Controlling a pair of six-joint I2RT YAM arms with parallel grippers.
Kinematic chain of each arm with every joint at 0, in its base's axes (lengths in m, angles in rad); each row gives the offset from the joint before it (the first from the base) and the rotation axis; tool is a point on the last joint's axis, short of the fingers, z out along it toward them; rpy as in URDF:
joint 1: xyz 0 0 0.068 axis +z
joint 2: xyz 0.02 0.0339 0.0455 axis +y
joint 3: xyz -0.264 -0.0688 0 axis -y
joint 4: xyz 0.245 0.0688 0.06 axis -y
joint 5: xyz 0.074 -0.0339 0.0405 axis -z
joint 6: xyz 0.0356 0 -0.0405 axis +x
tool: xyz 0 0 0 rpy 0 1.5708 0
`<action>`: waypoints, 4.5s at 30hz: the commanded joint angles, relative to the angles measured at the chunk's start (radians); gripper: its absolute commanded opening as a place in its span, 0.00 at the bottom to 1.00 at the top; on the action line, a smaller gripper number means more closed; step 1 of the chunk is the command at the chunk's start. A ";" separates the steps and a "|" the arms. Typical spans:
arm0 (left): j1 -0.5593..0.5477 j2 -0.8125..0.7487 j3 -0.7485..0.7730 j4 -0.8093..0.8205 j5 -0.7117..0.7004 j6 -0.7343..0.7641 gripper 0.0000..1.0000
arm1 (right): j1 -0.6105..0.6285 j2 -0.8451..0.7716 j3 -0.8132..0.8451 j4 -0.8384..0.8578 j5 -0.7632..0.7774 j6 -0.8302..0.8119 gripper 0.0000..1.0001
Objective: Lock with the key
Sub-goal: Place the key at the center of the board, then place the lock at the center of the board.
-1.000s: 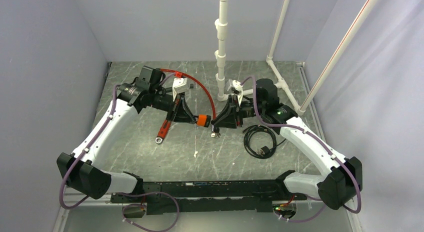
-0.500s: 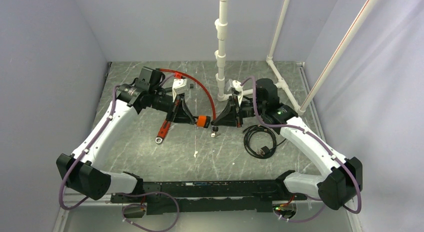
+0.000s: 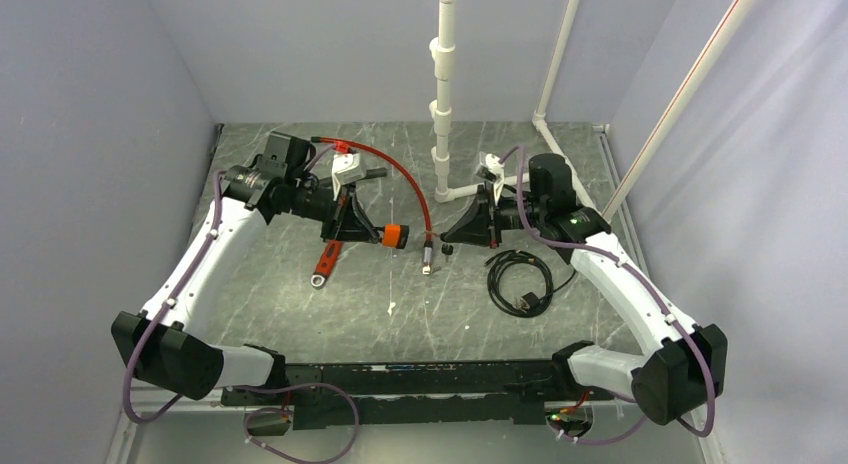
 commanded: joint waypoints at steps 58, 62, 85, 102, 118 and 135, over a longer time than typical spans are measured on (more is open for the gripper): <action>0.269 -0.091 -0.183 0.184 -0.091 -0.044 0.00 | -0.472 0.552 0.186 0.055 0.605 -0.184 0.00; 0.238 -0.073 -0.165 0.177 -0.090 -0.040 0.00 | -0.475 0.591 0.176 0.077 0.646 -0.213 0.00; 0.074 -0.063 -0.120 0.171 0.056 -0.163 0.00 | -0.449 0.261 0.121 -0.068 0.192 -0.231 0.81; -0.113 0.057 -0.126 0.498 0.010 -0.722 0.00 | 0.243 -0.090 0.064 -0.080 0.626 -0.462 0.86; -0.137 0.082 -0.112 0.527 -0.065 -0.814 0.00 | 0.455 0.003 0.062 -0.041 0.808 -0.586 0.76; -0.134 0.067 -0.113 0.474 -0.059 -0.725 0.53 | 0.386 0.021 0.063 -0.034 0.807 -0.565 0.30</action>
